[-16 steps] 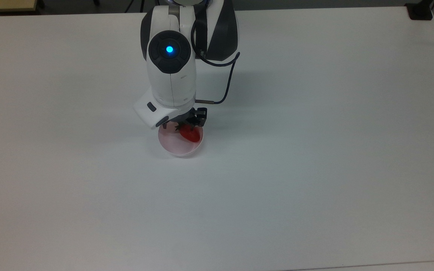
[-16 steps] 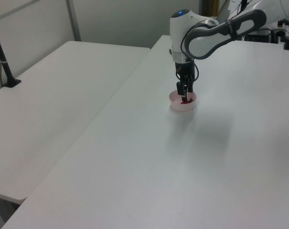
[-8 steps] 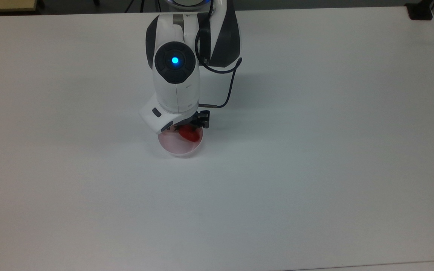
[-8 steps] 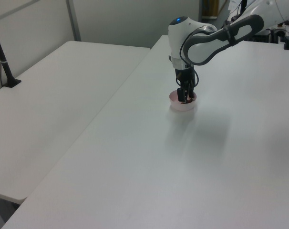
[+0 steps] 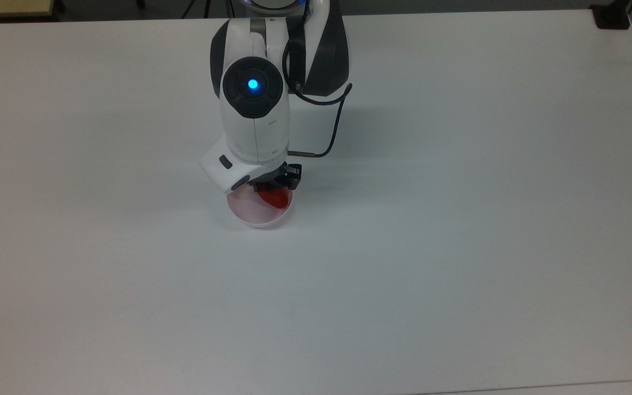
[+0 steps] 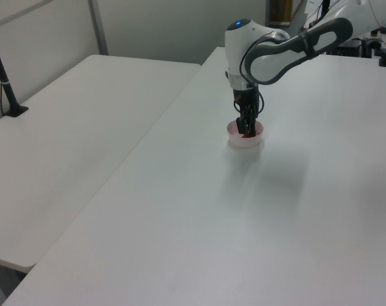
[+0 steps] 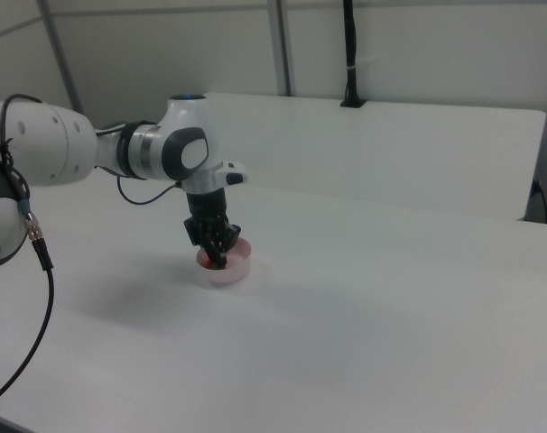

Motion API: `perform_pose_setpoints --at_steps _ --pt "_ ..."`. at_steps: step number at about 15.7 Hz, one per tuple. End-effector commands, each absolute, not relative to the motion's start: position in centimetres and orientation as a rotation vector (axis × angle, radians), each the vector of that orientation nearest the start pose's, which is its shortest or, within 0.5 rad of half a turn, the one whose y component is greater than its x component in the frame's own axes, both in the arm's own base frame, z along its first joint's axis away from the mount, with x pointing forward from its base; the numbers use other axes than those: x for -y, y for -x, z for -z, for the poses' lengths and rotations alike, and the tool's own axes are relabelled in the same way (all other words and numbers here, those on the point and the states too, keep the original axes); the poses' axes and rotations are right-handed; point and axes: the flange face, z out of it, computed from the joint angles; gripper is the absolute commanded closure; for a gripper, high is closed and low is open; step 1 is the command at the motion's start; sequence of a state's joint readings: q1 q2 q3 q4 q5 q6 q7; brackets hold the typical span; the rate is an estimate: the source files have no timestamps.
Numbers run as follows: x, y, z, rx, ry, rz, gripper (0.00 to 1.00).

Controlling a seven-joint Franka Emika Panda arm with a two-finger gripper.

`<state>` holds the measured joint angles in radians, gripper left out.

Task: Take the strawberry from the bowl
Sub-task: 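Lower the gripper into the pink bowl around the red strawberry, then close the gripper on the red strawberry inside the bowl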

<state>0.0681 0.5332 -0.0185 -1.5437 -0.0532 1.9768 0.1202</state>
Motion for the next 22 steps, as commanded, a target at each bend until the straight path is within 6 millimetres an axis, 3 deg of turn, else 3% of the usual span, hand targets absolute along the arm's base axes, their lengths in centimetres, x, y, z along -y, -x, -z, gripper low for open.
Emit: perform_pose_setpoints --at_steps 1,3,4,5,8,15,19,22 --pt "-3.3 -67.8 -37.1 -0.108 3.197 -0.126 0.78" --pt "-3.3 -67.8 -38.0 -0.117 3.185 -0.145 0.78" --pt "-3.2 -67.8 -38.0 -0.12 3.185 -0.15 0.7" --pt "-3.2 -67.7 -37.4 -0.119 3.185 -0.162 0.46" --pt "-3.2 -67.9 -35.5 -0.116 3.189 -0.189 0.22" --pt "-3.3 -68.7 -33.3 -0.239 3.182 -0.13 0.22" --pt "-3.5 -68.8 -32.0 -0.248 3.183 -0.149 0.33" --pt "-3.5 -68.5 -31.3 -0.246 3.184 -0.171 0.33"
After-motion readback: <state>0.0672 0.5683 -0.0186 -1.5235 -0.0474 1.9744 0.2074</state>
